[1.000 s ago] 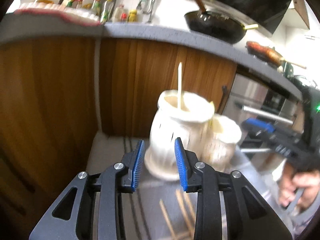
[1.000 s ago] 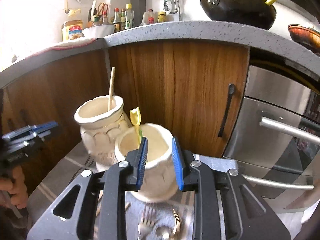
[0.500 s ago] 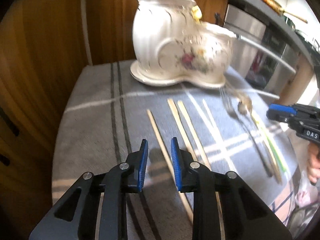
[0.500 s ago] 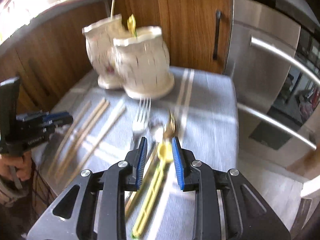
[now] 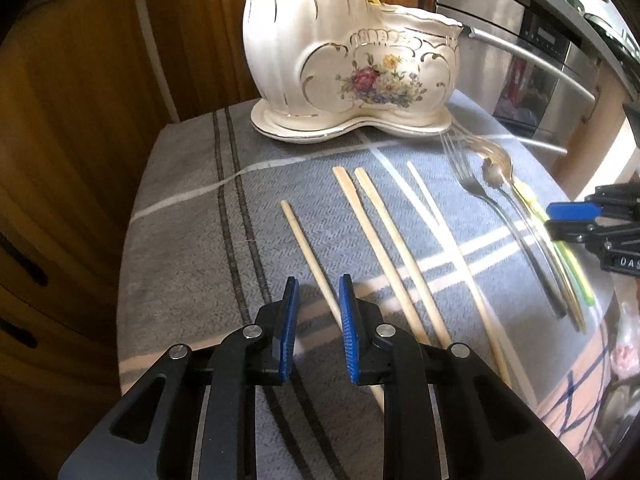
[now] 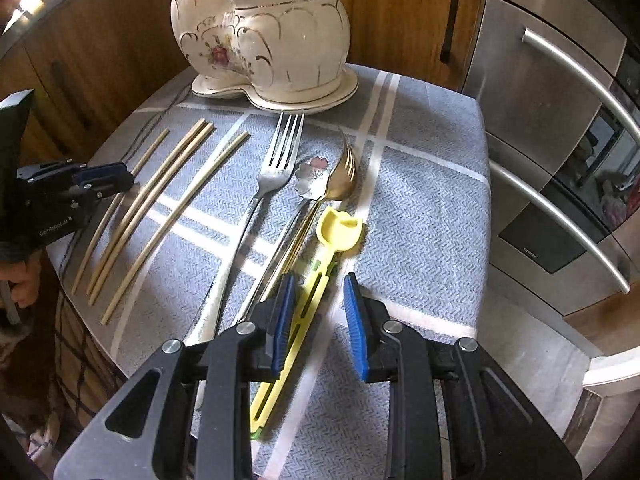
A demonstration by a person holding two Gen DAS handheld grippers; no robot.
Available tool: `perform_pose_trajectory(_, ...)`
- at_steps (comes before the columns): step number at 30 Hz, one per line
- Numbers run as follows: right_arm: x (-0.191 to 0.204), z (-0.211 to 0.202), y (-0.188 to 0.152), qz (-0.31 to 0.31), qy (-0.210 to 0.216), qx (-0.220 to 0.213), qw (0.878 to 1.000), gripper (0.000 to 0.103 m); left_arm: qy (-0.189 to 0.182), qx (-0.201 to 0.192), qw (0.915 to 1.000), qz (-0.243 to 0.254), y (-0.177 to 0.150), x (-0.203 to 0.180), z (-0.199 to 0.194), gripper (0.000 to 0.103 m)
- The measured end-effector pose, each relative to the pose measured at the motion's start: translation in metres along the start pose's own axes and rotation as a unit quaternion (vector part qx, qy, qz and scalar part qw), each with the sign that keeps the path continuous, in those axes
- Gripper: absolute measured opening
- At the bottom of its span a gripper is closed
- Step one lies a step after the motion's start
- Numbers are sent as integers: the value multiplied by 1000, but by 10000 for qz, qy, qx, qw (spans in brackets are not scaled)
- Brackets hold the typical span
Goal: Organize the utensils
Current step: 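Grasp another chopstick with the left tool while the right tool grasps another yellow spoon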
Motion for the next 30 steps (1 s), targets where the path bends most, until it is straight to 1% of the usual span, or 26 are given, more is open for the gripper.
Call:
perform_pose_trajectory(2,-2,0,0,-43,-36,81,10000,16,-26,84,10000,-15,0,1,0,21)
perform_pose_trajectory(5,-10,1,1,-172,-103,238,9995,12,-133,157,9997,-95,1,2,1,21)
perform_pose_trajectory(9,-16,1,-1,-360,-124,492,9981,12,-311,387,9987,-144,1,2,1,21)
perform_pose_trajectory(15,-19,8,3,-521,56,1109,9925,12,-289,754,9965,202,1,-4,4,21)
perform_pose_trajectory(18,-21,11,5,-460,140,1373,9894,12,-330,1005,9937,373,-2,-8,3,21)
perform_pose_trajectory(20,-23,13,6,-451,118,1468,9881,12,-358,1187,9913,440,-2,-10,3,21)
perform_pose_trajectory(24,-25,16,11,-350,111,1461,9886,12,-383,1326,9892,496,-1,-13,6,21)
perform_pose_trajectory(26,-28,16,13,-203,124,1383,9901,10,-383,1287,9900,421,0,-11,7,17)
perform_pose_trajectory(27,-30,16,13,-121,121,1314,9912,10,-375,1244,9908,371,0,-10,7,11)
perform_pose_trajectory(30,-39,12,18,117,137,1053,9943,10,-421,1078,9931,206,-1,-6,5,7)
Point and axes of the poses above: each gripper's, at about its wrist camera, not at the fingertips, and z roughly the way its jaws point, x to its left, y to its top, the point moved 9 cm from there along z, roughly the way its jaws point, and after that the axes turned 11 degrees about -x, right-handed, at the moved point
